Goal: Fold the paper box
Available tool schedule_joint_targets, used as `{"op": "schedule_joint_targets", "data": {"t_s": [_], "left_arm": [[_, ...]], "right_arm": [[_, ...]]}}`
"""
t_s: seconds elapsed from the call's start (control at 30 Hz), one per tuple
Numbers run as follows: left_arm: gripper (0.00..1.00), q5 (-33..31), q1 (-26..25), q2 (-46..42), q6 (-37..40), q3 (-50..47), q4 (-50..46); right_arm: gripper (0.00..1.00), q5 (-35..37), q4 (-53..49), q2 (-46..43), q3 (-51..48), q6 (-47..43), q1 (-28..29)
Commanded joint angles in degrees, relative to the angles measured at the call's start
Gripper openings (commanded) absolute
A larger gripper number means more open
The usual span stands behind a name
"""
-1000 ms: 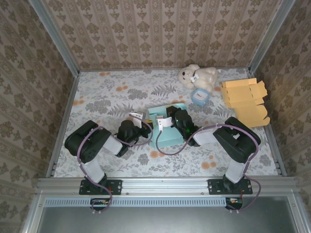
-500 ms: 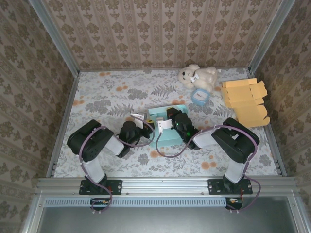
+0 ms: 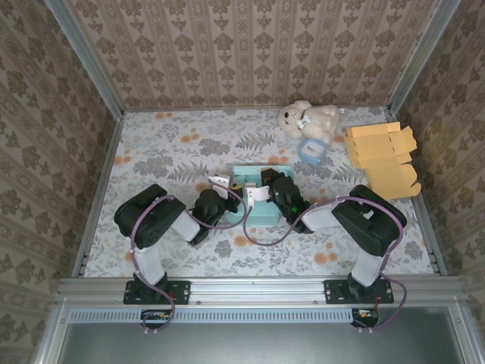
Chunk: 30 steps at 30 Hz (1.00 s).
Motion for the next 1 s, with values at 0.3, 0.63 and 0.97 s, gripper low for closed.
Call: {"op": "schedule_joint_targets", "data": {"t_s": [0.3, 0.63, 0.97], "left_arm": [[0.29, 2.1, -0.6, -2.0, 6.5, 1.6, 4.1], [0.33, 4.6, 0.1, -4.0, 7.3, 0.2, 4.3], [0.47, 4.1, 2.5, -3.5, 7.4, 1.1, 4.1]], "right_arm": [[0.00, -4.7, -11.0, -0.1, -1.4, 2.8, 1.1], [0.00, -4.2, -10.2, 1.5, -1.6, 3.2, 0.7], [0.00, -4.8, -10.3, 1.7, -1.7, 3.4, 0.6]]}}
